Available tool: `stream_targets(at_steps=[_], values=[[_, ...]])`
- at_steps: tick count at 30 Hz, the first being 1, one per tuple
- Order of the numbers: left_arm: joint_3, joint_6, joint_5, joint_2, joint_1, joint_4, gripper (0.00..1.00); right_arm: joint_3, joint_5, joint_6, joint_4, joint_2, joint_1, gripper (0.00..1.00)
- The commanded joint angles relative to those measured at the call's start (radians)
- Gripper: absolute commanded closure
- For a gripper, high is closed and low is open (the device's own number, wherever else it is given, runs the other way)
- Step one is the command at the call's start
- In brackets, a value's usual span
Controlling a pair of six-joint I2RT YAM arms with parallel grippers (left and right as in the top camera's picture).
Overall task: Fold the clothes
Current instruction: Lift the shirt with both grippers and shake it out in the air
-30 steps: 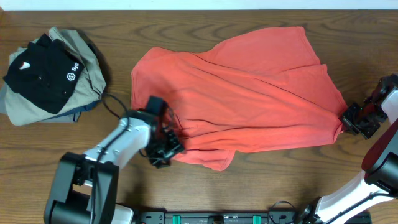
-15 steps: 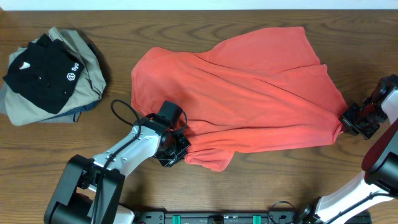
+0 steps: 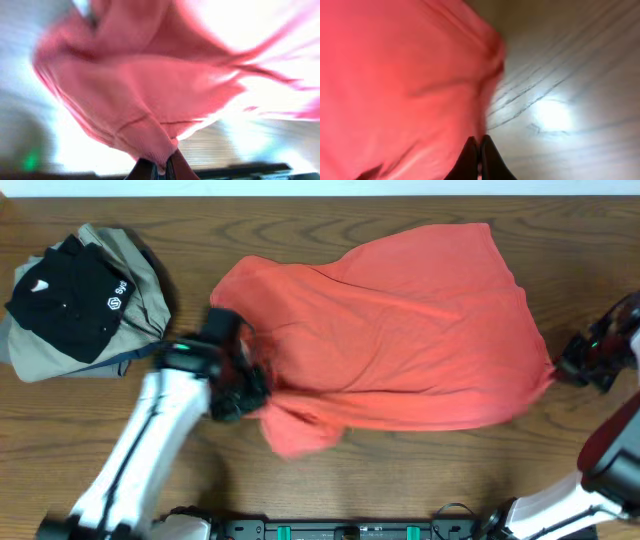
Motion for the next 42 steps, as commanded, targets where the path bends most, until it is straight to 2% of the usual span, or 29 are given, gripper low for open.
stream_targets(at_steps=[1, 14, 20, 24, 32, 37, 39, 42], values=[[0.169, 0.176, 0.006, -0.082, 0.093, -0.055, 0.94, 0.1, -0.032, -0.049, -0.027, -0.131, 0.002, 0.99], [0.602, 0.174, 0.006, -0.249, 0.355, -0.126, 0.94, 0.37, -0.089, -0.054, -0.113, -0.459, -0.078, 0.99], [0.712, 0.175, 0.006, -0.28, 0.425, -0.084, 0.94, 0.489, -0.09, -0.048, -0.109, -0.537, -0.114, 0.99], [0.72, 0.158, 0.007, -0.266, 0.437, -0.003, 0.94, 0.542, -0.146, -0.076, -0.092, -0.539, -0.105, 0.99], [0.72, 0.153, 0.041, -0.052, 0.402, 0.139, 0.94, 0.541, -0.205, -0.143, -0.071, -0.399, -0.019, 0.99], [0.72, 0.228, 0.04, 0.154, 0.302, 0.264, 0.94, 0.541, -0.197, -0.167, -0.014, -0.227, 0.076, 0.99], [0.72, 0.255, 0.04, 0.235, 0.267, 0.343, 0.94, 0.541, -0.194, -0.136, 0.06, -0.145, 0.105, 0.99], [0.72, 0.256, 0.04, 0.336, 0.243, 0.519, 0.94, 0.541, -0.14, 0.012, 0.222, -0.044, 0.128, 0.99]])
